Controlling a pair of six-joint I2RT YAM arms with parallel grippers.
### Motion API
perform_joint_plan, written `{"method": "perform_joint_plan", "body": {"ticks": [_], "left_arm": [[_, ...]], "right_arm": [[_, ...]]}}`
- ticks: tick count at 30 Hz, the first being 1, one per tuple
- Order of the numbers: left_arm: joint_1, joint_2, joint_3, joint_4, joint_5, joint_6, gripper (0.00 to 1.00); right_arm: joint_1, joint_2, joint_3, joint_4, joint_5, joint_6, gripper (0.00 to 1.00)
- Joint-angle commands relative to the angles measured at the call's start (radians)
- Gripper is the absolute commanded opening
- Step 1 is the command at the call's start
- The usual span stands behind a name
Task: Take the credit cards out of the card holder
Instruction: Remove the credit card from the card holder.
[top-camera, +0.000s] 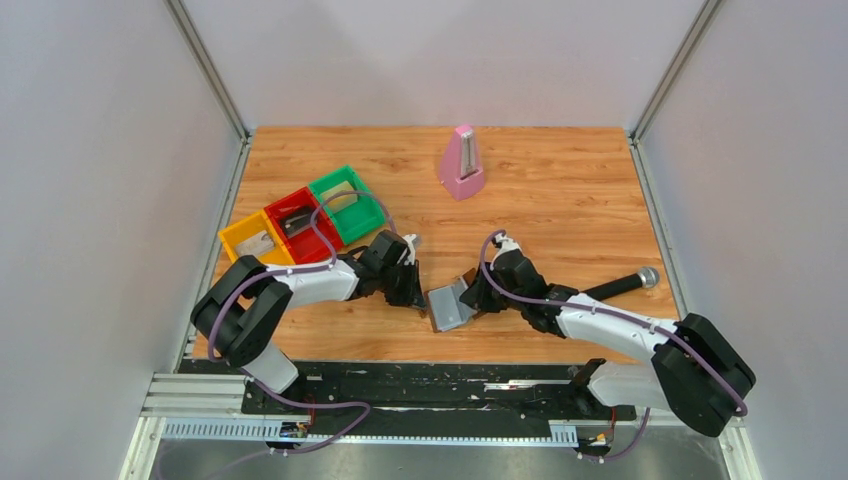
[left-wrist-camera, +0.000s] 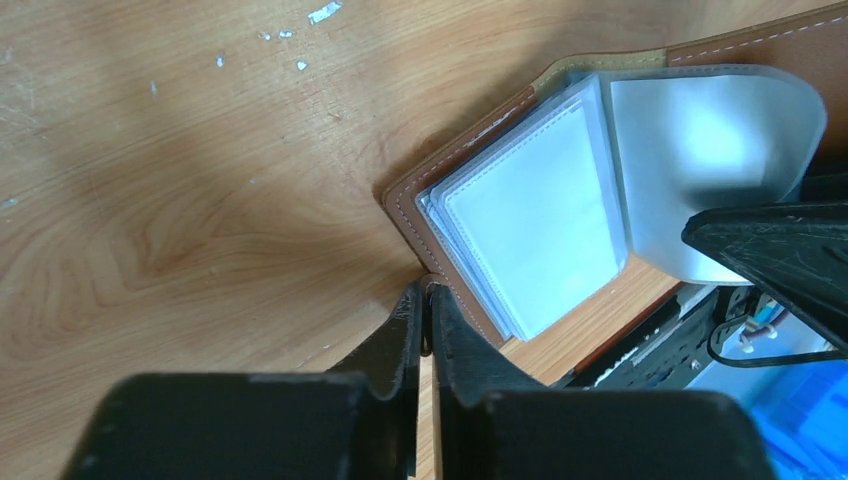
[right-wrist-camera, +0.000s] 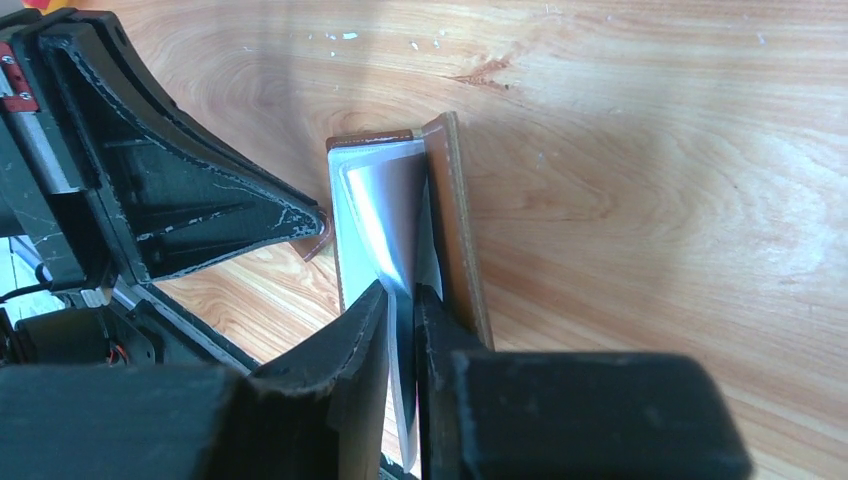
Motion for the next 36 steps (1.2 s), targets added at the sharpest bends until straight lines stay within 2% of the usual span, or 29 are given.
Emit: {"method": "perform_joint_plan", "body": {"ticks": [1, 3, 7, 9, 18, 23, 28, 36], "left_arm": [[-0.007, -0.032, 0.012, -0.034, -0.03, 0.019, 0.03], [-0.008, -0.05, 0.009, -0.03, -0.017, 0.011, 0.0], [-0.007, -0.091, 0.001, -0.009, 0.019, -0.008, 0.0], [-0.007, -0.103, 0.0, -0.001, 0.036, -0.017, 0.0], [-0.007, -0.15, -0.001, 0.008, 0.058, -0.035, 0.0], [-0.007, -0.151, -0.001, 0.006, 0.057, -0.036, 0.0], [-0.008, -0.153, -0.001, 0.005, 0.055, -0.036, 0.0], [-0.007, -0.152, 0.01, -0.008, 0.051, -0.029, 0.0]], "right_arm": [[-0.004, -0.035, 0.04, -0.034, 0.012, -0.017, 0.18], [-0.004, -0.051, 0.065, -0.07, 0.01, -0.028, 0.21], [-0.004, -0.087, 0.12, -0.138, 0.01, -0.046, 0.33], [-0.004, -0.098, 0.145, -0.166, 0.006, -0.05, 0.36], [0.085, -0.08, 0.189, -0.094, -0.095, -0.083, 0.32], [0.112, 0.011, 0.196, -0.096, -0.05, -0.071, 0.36], [0.113, 0.067, 0.196, -0.098, -0.008, -0.081, 0.47], [0.113, 0.151, 0.201, -0.084, -0.017, -0.105, 0.5]]}}
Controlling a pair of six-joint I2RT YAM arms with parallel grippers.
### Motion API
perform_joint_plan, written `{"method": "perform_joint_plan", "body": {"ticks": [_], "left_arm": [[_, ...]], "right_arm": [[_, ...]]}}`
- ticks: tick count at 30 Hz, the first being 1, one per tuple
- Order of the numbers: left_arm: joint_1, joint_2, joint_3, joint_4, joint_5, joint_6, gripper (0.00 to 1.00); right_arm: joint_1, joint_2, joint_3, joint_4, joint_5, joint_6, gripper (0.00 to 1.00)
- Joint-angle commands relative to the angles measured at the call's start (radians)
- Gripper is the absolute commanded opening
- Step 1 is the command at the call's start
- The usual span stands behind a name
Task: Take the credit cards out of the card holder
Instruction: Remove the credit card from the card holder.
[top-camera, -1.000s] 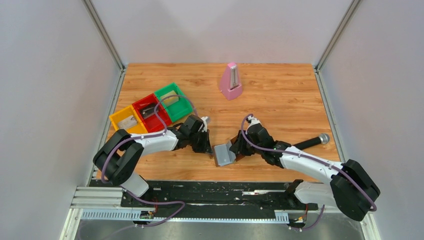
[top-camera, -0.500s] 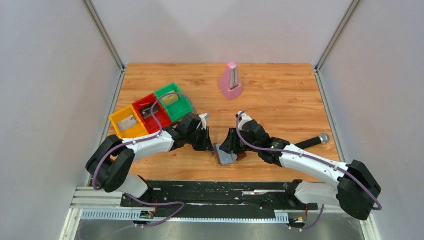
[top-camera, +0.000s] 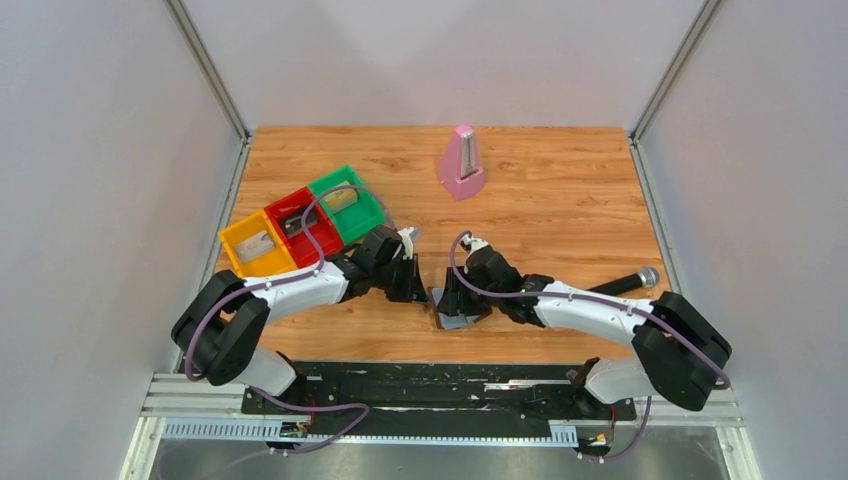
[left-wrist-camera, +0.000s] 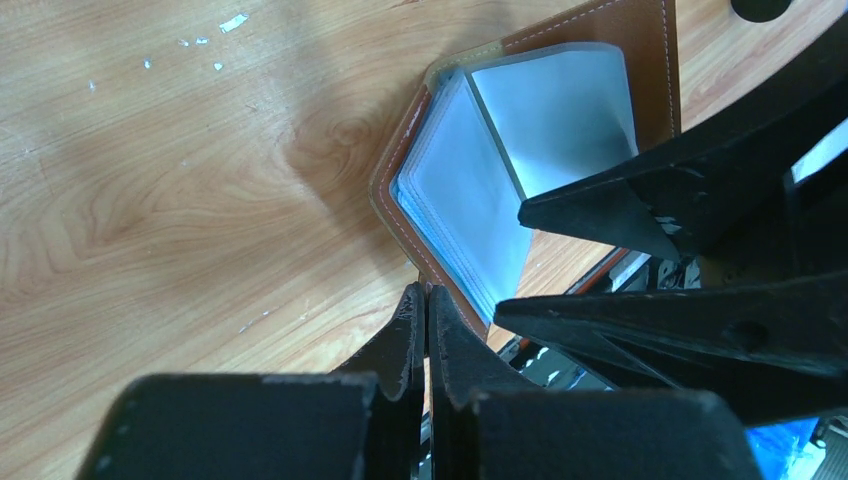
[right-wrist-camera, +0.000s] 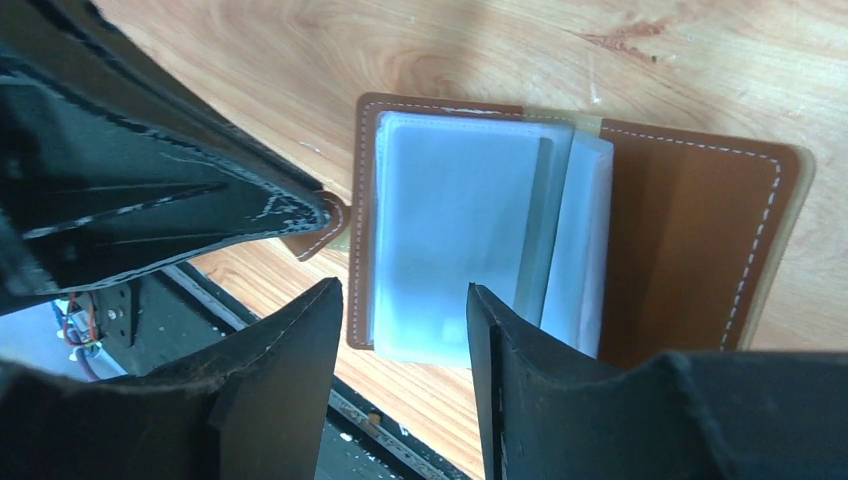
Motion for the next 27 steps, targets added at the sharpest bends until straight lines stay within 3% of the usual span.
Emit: {"method": "perform_joint_plan", "body": {"ticks": [1, 7, 27], "left_arm": [[-0.006, -0.031, 0.011, 0.008, 0.002, -0.001, 0.0], [-0.006, -0.032, 0.013, -0.002, -0.001, 0.004, 0.0], [-0.006, -0.032, 0.019, -0.006, 0.0, 0.0, 0.0]], "right_arm": [[0.002, 0.034, 0.037, 0.041, 0.019, -0.027, 0.5], [0.003, 0.045, 0.035, 0.036, 0.054, -0.034, 0.49], [0.004, 0.066, 0.031, 0.052, 0.034, -0.033, 0.6]]}}
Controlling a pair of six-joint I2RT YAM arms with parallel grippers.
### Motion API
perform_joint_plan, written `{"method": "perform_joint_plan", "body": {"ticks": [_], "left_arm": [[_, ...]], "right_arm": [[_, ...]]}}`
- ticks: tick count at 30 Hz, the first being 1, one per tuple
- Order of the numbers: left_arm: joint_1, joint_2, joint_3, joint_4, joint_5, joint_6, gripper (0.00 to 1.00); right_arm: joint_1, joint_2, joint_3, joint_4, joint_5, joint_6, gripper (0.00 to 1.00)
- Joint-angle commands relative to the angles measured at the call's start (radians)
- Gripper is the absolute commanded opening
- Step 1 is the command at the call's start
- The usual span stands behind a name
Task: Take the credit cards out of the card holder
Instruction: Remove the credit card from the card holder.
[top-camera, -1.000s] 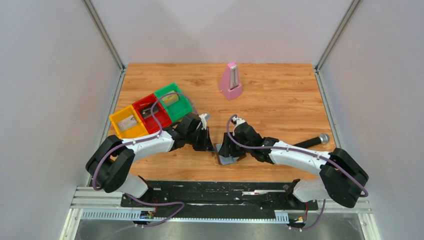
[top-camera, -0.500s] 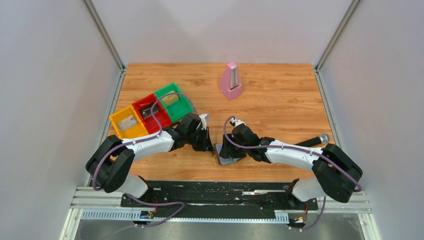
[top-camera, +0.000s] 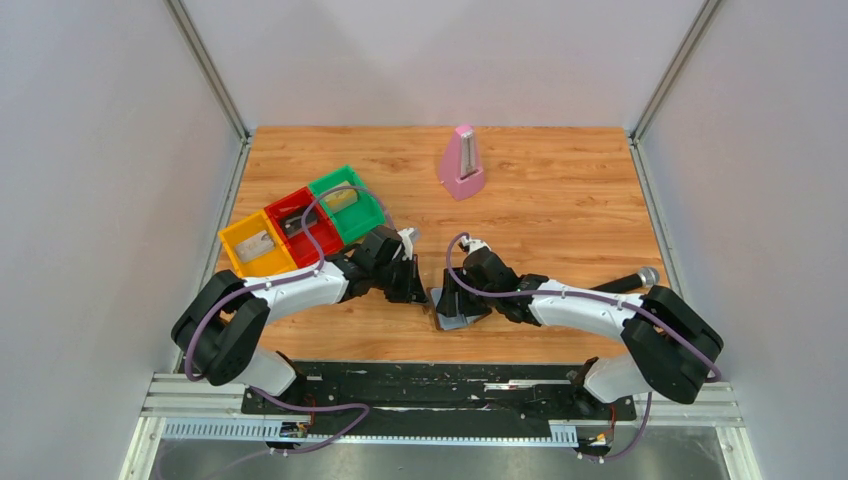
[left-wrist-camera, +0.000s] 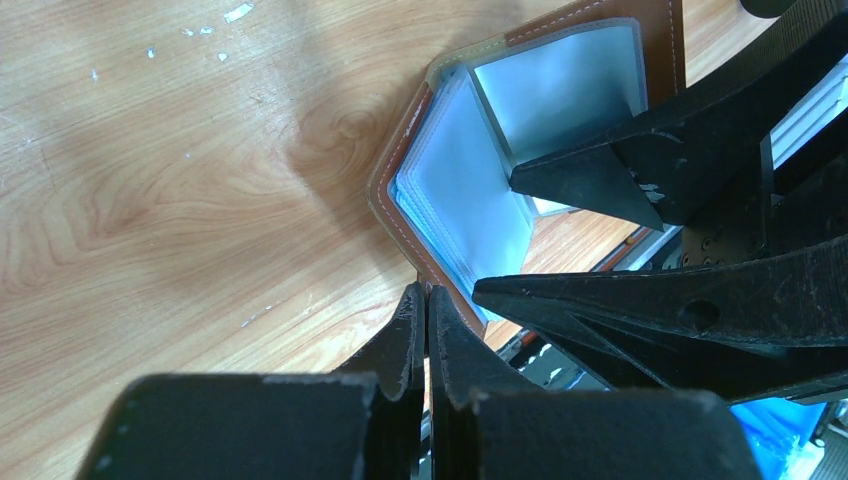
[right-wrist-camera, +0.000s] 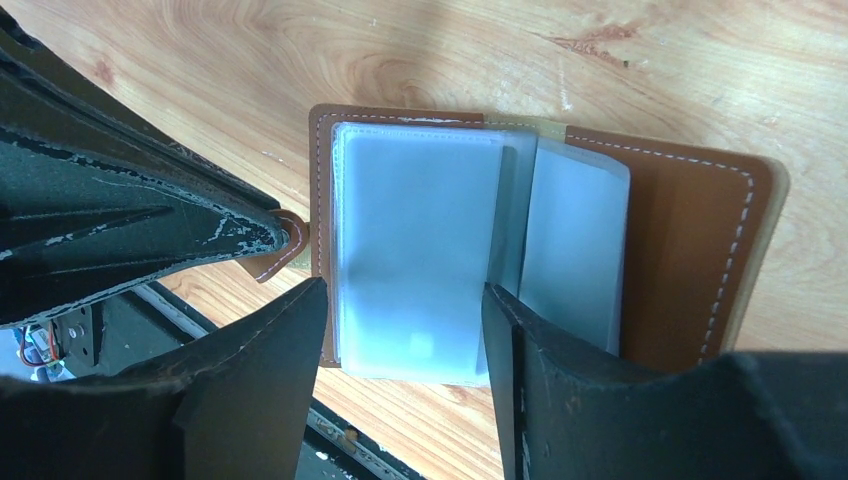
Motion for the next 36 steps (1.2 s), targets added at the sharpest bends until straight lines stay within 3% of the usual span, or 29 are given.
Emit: {"method": "perform_joint_plan", "body": {"ticks": [1, 17, 26, 36], "left_arm": [[-0.007, -0.032, 0.019, 0.007, 0.0, -0.001, 0.0], [-0.006, -0.038, 0.007, 0.01, -0.003, -0.004, 0.0], [-0.006, -0.034, 0.006, 0.017, -0.002, -0.009, 0.0], [-0.006, -0.036, 0.002, 0.02, 0.003, -0.012, 0.0]], "right_arm": [[0.004, 0.008, 0.03, 0.036, 0.007, -0.015, 0.6], [0.004, -0.039, 0.028, -0.038, 0.13, -0.018, 0.44], [0.015, -0.071, 0.03, 0.013, 0.021, -0.035, 0.54], [0.031, 0.003, 0.041, 0.03, 0.031, -0.017, 0.59]]}}
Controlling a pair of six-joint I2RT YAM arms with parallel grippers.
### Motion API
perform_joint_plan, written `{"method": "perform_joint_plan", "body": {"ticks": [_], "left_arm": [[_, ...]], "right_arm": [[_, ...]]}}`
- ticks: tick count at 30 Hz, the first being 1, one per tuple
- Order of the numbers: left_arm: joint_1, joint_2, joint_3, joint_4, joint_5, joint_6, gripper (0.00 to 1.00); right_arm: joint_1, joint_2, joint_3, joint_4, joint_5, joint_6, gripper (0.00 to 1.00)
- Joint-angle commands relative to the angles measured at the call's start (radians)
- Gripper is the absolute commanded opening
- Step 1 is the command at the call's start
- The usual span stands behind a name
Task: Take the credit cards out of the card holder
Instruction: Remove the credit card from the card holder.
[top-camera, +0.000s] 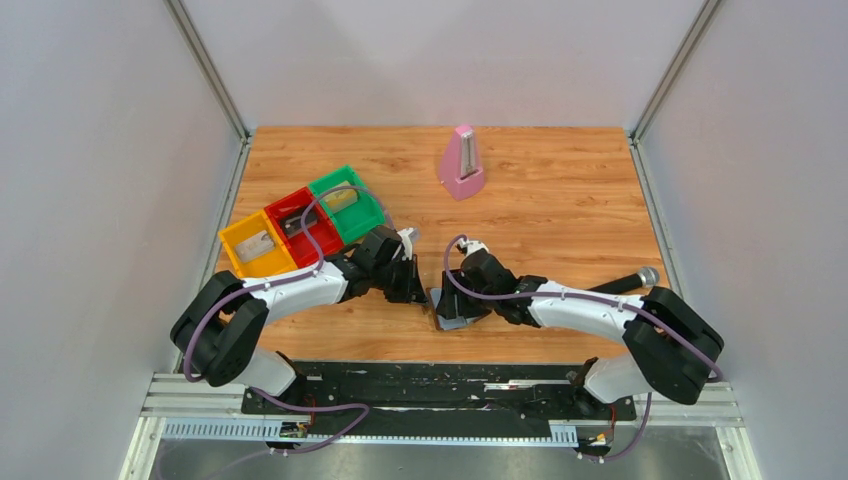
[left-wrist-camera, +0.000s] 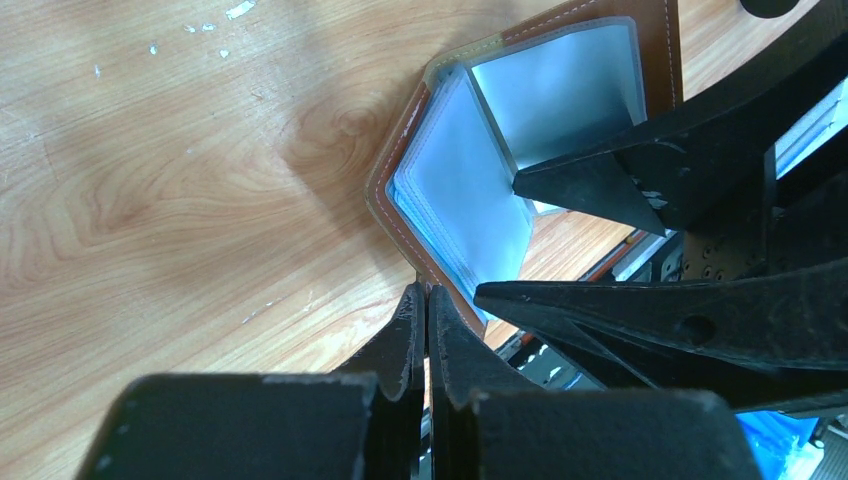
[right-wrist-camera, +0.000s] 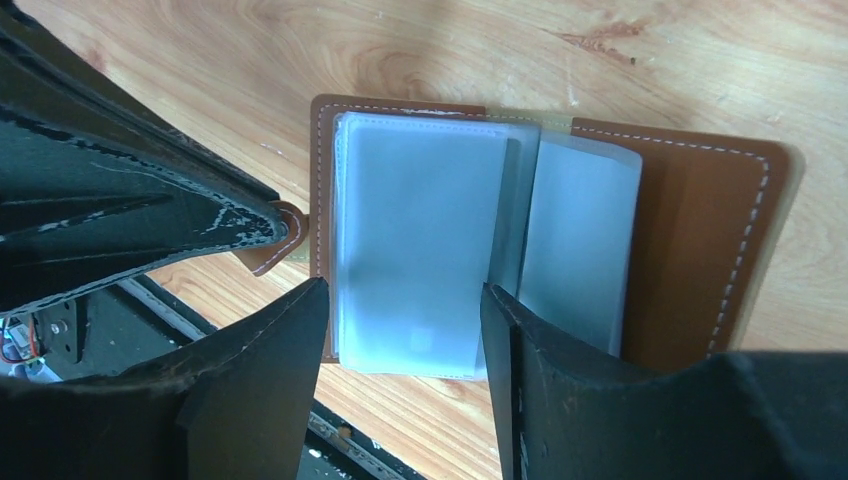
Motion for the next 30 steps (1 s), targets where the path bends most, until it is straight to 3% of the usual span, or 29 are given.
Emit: {"method": "perform_joint_plan", "body": {"ticks": [1, 6, 12, 30], "left_arm": [[-0.006, -0.031, 0.003, 0.027, 0.007, -0.01, 0.0], [-0.006, -0.031, 0.004, 0.027, 0.007, -0.01, 0.0], [-0.007, -0.03, 0.004, 0.025, 0.006, -0.007, 0.0], [-0.006, -0.036, 0.007, -0.001, 0.003, 0.006, 0.0]], "right_arm": [[0.008, 0.023, 0.037, 0.045, 0.009, 0.001, 0.59], [0.009, 0.032, 0.035, 0.035, 0.026, -0.002, 0.57], [0.009, 0.019, 0.035, 0.0, 0.109, -0.001, 0.47], [0.007, -0.067, 0.04, -0.175, 0.317, 0.0, 0.45]]}}
